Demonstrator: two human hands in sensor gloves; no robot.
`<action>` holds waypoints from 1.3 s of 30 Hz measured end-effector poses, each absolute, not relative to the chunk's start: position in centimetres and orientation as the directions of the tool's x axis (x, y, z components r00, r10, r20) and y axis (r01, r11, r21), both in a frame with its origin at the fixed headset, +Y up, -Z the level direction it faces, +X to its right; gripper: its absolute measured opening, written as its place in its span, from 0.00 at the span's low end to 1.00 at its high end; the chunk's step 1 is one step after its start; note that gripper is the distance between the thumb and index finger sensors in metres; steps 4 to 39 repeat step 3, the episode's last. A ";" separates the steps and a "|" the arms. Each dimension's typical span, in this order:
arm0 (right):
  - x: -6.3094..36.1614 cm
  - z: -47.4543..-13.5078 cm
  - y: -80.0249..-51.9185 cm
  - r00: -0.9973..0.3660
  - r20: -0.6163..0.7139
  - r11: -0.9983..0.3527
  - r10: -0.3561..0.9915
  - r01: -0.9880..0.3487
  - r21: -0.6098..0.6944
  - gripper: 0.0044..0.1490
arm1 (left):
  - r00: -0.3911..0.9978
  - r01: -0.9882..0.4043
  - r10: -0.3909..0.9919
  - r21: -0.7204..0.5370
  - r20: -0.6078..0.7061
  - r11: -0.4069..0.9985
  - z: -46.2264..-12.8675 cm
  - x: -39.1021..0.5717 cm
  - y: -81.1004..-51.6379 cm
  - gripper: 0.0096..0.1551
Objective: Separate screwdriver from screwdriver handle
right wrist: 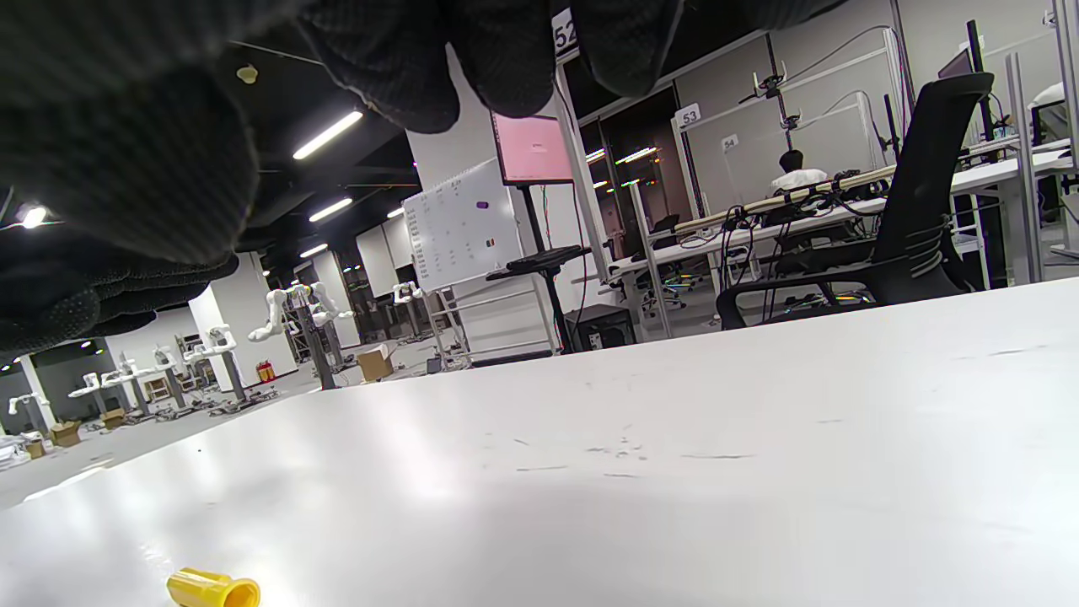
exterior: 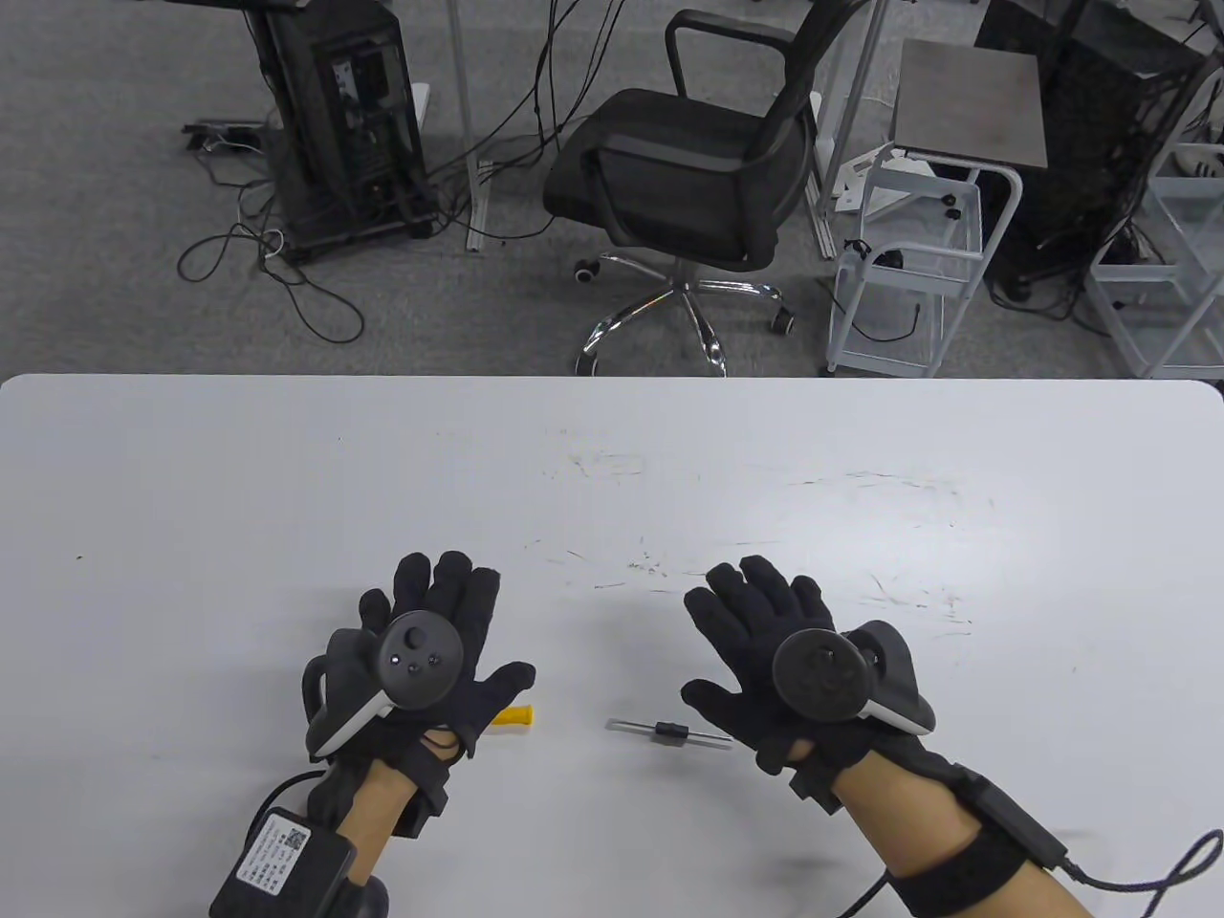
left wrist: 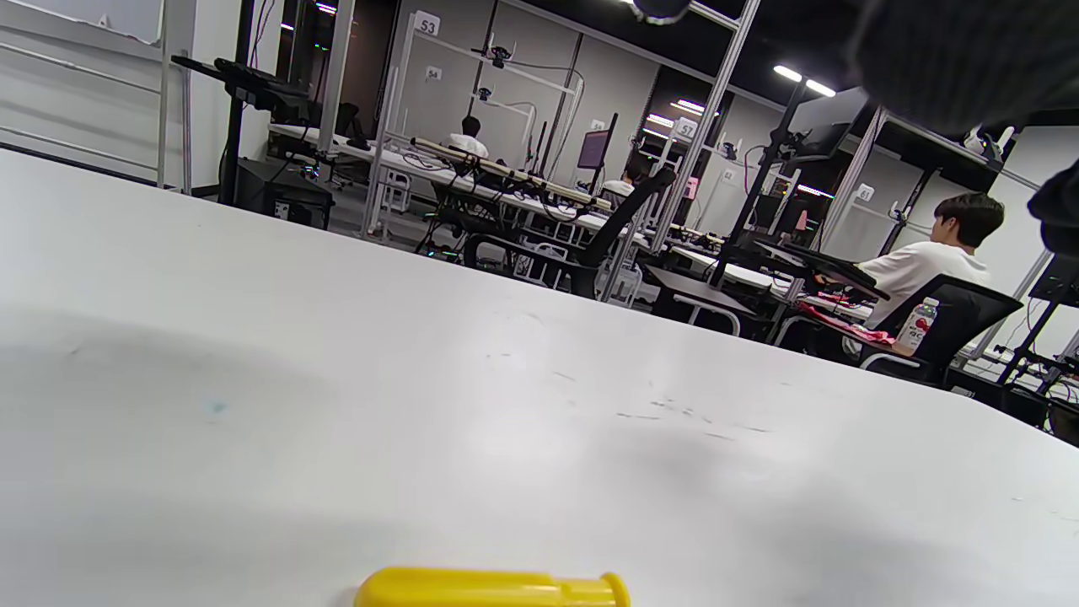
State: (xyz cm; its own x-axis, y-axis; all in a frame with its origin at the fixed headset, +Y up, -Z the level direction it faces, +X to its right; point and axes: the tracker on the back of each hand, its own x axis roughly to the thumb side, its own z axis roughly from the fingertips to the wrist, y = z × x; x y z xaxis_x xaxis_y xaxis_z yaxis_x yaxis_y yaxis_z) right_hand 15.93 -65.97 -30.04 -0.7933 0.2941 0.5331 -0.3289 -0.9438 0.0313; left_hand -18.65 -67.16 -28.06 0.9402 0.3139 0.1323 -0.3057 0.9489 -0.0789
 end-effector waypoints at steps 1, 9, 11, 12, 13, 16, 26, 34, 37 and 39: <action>15.9 -30.0 -66.0 -0.793 0.534 -0.944 0.294 -0.329 0.031 0.54 | 0.941 -0.304 0.312 -0.079 0.132 0.950 -28.1 -18.6 -67.2 0.57; 15.9 -30.1 -66.0 -0.793 0.534 -0.945 0.292 -0.325 0.034 0.55 | 0.942 -0.301 0.310 -0.080 0.132 0.950 -28.1 -18.6 -67.2 0.57; 15.9 -30.1 -66.0 -0.793 0.534 -0.945 0.292 -0.325 0.034 0.55 | 0.942 -0.301 0.310 -0.080 0.132 0.950 -28.1 -18.6 -67.2 0.57; 15.9 -30.1 -66.0 -0.793 0.534 -0.945 0.292 -0.325 0.034 0.55 | 0.942 -0.301 0.310 -0.080 0.132 0.950 -28.1 -18.6 -67.2 0.57; 15.9 -30.1 -66.0 -0.793 0.534 -0.945 0.292 -0.325 0.034 0.55 | 0.942 -0.301 0.310 -0.080 0.132 0.950 -28.1 -18.6 -67.2 0.57; 15.9 -30.1 -66.0 -0.793 0.534 -0.945 0.292 -0.325 0.034 0.55 | 0.942 -0.301 0.310 -0.080 0.132 0.950 -28.1 -18.6 -67.2 0.57; 15.9 -30.1 -66.0 -0.793 0.534 -0.945 0.292 -0.325 0.034 0.55 | 0.942 -0.301 0.310 -0.080 0.132 0.950 -28.1 -18.6 -67.2 0.57; 15.9 -30.1 -66.0 -0.793 0.534 -0.945 0.292 -0.325 0.034 0.55 | 0.942 -0.301 0.310 -0.080 0.132 0.950 -28.1 -18.6 -67.2 0.57; 15.9 -30.1 -66.0 -0.793 0.534 -0.945 0.292 -0.325 0.034 0.55 | 0.942 -0.301 0.310 -0.080 0.132 0.950 -28.1 -18.6 -67.2 0.57; 15.9 -30.1 -66.0 -0.793 0.534 -0.945 0.292 -0.325 0.034 0.55 | 0.942 -0.301 0.310 -0.080 0.132 0.950 -28.1 -18.6 -67.2 0.57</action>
